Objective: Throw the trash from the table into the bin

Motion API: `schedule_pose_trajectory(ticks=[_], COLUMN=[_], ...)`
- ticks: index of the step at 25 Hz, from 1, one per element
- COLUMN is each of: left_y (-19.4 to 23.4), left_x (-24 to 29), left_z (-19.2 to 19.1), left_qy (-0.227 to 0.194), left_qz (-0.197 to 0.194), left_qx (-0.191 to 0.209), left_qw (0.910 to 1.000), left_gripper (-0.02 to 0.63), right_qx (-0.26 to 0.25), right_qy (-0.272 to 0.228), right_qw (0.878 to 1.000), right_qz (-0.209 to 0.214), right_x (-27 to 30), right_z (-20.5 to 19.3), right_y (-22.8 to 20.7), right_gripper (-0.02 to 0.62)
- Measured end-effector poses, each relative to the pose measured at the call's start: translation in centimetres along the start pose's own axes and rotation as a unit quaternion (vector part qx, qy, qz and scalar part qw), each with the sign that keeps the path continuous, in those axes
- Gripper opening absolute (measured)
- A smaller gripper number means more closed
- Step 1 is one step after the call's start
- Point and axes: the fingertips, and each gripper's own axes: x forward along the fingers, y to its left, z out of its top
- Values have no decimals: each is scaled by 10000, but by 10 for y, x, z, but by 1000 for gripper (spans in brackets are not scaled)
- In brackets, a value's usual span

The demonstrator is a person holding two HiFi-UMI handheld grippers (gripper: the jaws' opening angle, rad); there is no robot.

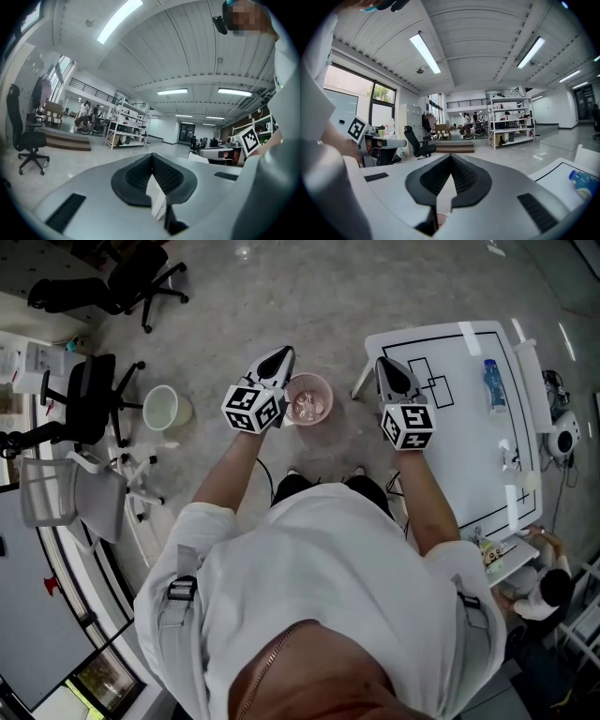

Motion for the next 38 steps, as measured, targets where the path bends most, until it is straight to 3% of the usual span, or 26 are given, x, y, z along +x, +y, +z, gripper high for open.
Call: schedule_pose_trajectory(ticks=[5, 11, 17, 22, 29, 38], left_y=[-25, -85, -171, -236, -293, -313], left_x=[21, 68, 125, 165, 213, 278], left_z=[3, -1, -17, -27, -42, -67], left_qy=[37, 150, 364, 509, 713, 1092], left_qz=[-371, -1063, -1826, -2218, -2444, -2852], left_qx=[64, 182, 279, 324, 409, 446], left_qw=[9993, 9941, 9821, 9732, 9662, 9512], left_gripper=[9, 9, 9, 9, 9, 9], right_qx=[74, 239, 496, 719, 877, 816], right_qy=[-87, -163, -143, -57, 80, 591], right_qw=[9992, 9931, 9762, 9611, 9534, 9499], right_qz=[-385, -1134, -2108, -2665, -2886, -2959], right_x=[-24, -78, -159, -214, -246, -234], right_z=[3, -6, -30, -50, -69, -97], right_y=[-23, -79, -157, -218, -282, -341], right_gripper=[3, 3, 3, 3, 3, 13])
